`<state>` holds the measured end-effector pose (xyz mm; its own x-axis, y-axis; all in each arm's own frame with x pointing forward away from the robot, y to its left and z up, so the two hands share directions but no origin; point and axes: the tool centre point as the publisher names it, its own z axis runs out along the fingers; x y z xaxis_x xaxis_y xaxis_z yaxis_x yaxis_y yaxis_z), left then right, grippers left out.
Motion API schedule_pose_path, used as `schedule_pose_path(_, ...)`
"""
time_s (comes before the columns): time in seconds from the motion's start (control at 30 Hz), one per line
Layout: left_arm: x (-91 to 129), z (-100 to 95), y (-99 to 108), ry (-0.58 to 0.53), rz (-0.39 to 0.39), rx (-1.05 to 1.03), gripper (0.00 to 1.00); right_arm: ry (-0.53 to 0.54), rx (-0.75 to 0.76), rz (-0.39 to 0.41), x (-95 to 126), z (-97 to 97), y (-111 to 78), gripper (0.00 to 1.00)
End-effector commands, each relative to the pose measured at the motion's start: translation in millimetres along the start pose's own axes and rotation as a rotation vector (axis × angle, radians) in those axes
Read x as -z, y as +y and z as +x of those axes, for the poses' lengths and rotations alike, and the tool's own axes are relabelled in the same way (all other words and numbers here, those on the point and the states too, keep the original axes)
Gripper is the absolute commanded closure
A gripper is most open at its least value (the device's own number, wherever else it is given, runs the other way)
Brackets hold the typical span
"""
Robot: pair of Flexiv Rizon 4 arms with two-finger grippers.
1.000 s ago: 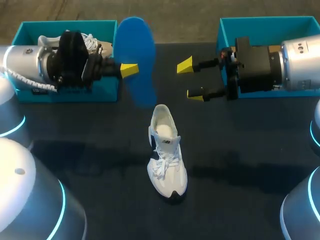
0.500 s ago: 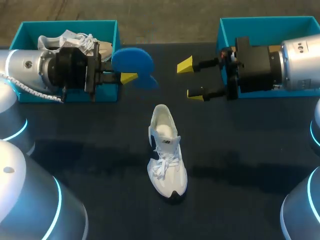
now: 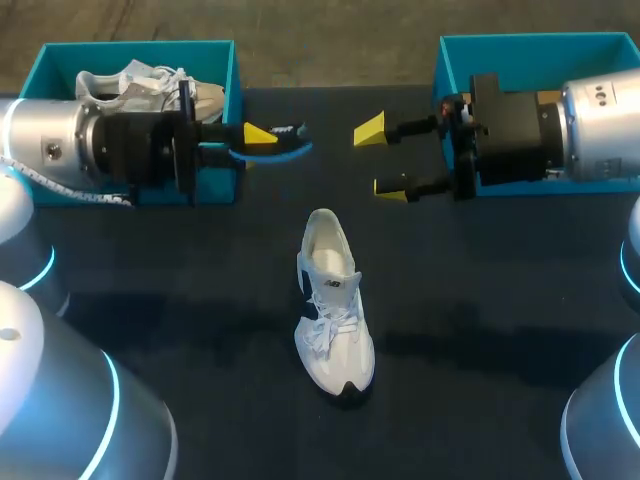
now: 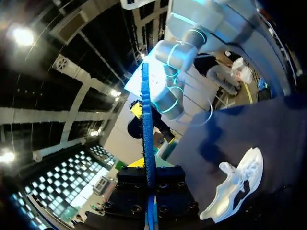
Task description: Take the shoe out of the shoebox, open the shoe tongue, remove and reinsert the insole, then place the shoe into the shoebox
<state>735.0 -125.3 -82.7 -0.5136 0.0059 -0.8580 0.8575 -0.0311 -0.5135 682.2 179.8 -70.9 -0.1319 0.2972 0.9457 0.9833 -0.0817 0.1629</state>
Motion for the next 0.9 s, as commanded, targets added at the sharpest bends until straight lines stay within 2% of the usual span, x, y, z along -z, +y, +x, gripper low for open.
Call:
schedule_pose_path(0.03, 2, 6.6, -7, -0.044, -0.017, -0.206, 1.00, -0.001, -0.002, -0.002, -3, 0.3, -0.1, 0.00)
schedule_pose_path(0.4, 5, 19.2, -2, -0.041, 0.049, -0.457, 1.00, -0.001, -0.002, -0.002, -3, 0.3, -0.1, 0.00)
schedule_pose_path(0.73, 3, 26.2, 3, -0.021, 0.023, -0.539, 1.00, -0.001, -0.002, -0.002, -3, 0.3, -0.1, 0.00)
schedule_pose_path(0.9, 0, 26.0, 5, -0.006, -0.008, -0.575, 1.00, 0.006, -0.002, 0.020, -13, -0.8, 0.7, 0.00)
